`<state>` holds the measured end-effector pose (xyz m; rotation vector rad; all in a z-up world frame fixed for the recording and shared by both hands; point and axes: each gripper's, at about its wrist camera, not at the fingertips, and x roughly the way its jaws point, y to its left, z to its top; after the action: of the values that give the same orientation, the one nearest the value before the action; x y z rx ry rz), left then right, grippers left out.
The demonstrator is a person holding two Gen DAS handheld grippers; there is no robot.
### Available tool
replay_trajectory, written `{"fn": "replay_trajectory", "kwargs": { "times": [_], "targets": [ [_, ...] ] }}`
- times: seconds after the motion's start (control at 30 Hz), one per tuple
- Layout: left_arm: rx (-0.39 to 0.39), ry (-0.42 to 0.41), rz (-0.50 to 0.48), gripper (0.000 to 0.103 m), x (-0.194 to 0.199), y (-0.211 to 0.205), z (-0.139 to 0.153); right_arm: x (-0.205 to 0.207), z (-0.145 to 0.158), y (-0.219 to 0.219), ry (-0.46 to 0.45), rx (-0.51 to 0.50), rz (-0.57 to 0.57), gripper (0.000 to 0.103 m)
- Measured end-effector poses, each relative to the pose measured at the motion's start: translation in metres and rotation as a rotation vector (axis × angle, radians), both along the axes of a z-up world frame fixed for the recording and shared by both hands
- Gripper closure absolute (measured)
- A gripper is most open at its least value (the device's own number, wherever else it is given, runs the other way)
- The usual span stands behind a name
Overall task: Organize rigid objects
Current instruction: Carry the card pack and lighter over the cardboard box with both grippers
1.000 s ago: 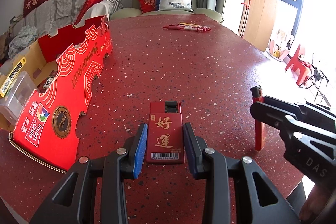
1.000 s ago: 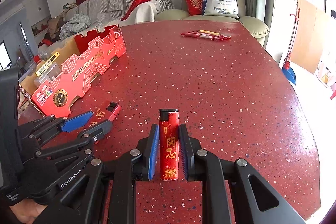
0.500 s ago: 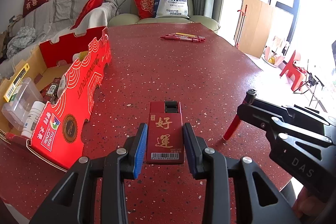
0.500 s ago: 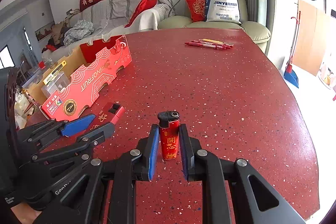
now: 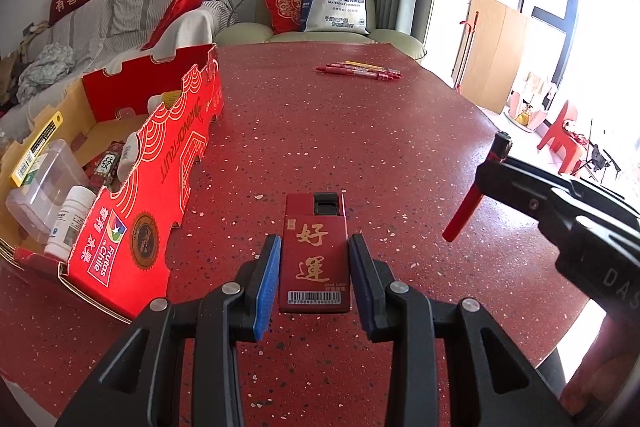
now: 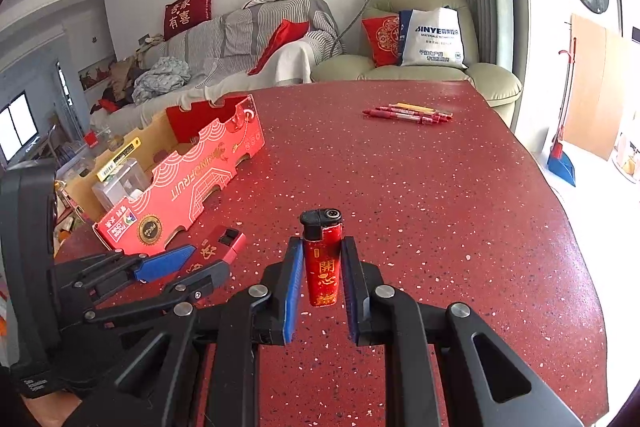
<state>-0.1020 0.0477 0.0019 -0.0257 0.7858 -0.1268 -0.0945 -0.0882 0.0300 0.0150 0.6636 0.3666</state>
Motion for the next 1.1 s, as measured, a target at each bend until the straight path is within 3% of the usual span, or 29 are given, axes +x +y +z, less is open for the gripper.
{"fn": "replay_trajectory", "kwargs": {
  "times": [0.13, 0.6, 1.1],
  "targets": [
    [0.002, -0.015, -0.003, 0.066, -0.002, 0.0, 0.006, 0.0, 0.009, 0.0, -0.012, 0.013, 0.007, 0.083],
    [0.006, -0.123, 0.08, 0.066, -0.008, 0.032, 0.066, -0.007, 0.043, 0.023, -0.089, 0.0, 0.072, 0.083],
    [0.07, -0.139, 0.212, 0.066, -0.006, 0.096, 0.092, -0.009, 0.079, 0.085, -0.154, -0.002, 0.22, 0.083]
  ]
}}
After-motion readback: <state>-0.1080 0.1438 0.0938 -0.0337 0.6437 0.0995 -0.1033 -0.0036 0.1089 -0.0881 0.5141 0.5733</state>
